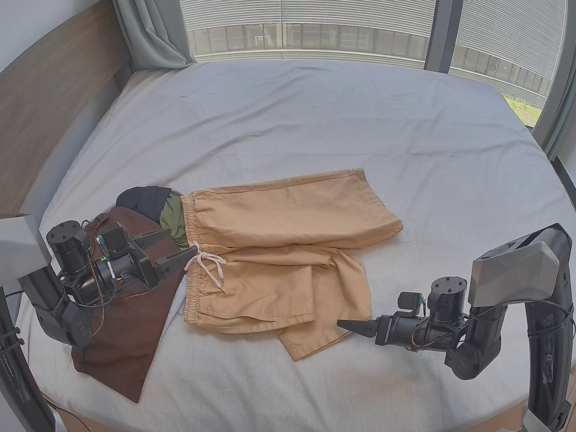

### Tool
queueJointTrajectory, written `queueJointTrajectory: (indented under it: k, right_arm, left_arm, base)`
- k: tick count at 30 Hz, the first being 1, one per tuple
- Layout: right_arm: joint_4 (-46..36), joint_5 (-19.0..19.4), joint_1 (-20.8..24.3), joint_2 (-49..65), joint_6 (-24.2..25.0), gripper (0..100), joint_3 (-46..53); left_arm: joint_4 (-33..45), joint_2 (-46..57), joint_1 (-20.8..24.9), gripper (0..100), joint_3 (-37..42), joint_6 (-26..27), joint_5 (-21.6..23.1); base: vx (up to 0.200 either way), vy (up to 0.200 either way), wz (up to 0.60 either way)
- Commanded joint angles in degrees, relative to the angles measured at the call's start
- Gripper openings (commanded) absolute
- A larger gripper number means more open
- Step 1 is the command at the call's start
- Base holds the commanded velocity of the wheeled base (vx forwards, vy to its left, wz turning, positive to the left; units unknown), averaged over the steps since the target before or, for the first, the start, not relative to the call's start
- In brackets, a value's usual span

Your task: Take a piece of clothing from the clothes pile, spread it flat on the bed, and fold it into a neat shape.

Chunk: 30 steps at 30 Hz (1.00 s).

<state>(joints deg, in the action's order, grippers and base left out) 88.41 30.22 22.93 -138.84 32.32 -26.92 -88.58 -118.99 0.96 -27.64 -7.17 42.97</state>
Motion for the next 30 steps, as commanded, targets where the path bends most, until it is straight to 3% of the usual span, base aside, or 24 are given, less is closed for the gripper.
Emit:
queueJointTrajectory:
  k: [1,16,30]
  right_arm:
    - [0.01,0.01,0.45,1.2,0.73,100,-0.77]
    - [-0.08,-0.51,-6.06,7.79,0.47,100,-3.93]
    - [-0.08,-0.69,-6.49,5.86,0.29,100,-4.28]
  left_arm:
    - [-0.02,-0.45,0.09,100,-0.05,-0.04,0.01]
    - [-0.02,-0.54,0.44,100,0.04,0.05,0.09]
    - [-0.02,-0.54,0.88,100,0.13,0.05,0.09]
  base:
    - [0.0,0.0,0.0]
    - [0.0,0.0,0.0]
    - [0.0,0.0,0.0]
